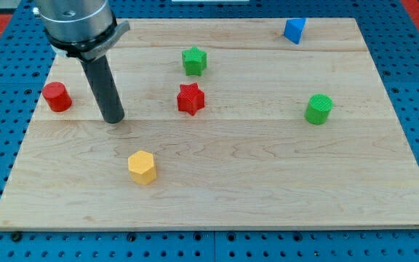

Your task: Push the green star closer to the green circle

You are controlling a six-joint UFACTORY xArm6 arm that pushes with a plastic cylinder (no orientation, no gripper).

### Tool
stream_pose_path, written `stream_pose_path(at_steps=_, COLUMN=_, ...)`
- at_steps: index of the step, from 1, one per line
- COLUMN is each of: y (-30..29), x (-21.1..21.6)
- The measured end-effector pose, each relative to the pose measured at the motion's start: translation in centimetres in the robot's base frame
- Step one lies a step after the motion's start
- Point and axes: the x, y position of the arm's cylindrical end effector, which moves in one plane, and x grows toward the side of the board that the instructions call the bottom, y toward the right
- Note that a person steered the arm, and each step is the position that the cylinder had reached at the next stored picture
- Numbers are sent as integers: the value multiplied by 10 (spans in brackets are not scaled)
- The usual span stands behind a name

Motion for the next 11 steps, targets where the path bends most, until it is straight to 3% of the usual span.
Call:
stream_pose_path(at_steps=1, y=-6, x=-8)
stream_pose_path(at_steps=3, y=16, x=-129)
stream_pose_path(at_steps=6, y=27, x=-147)
stream_pose_path(at_steps=7, y=72, x=-180)
stream_pose_path(at_steps=8, y=107, x=-168)
stream_pose_path(at_steps=11, y=111, x=-119)
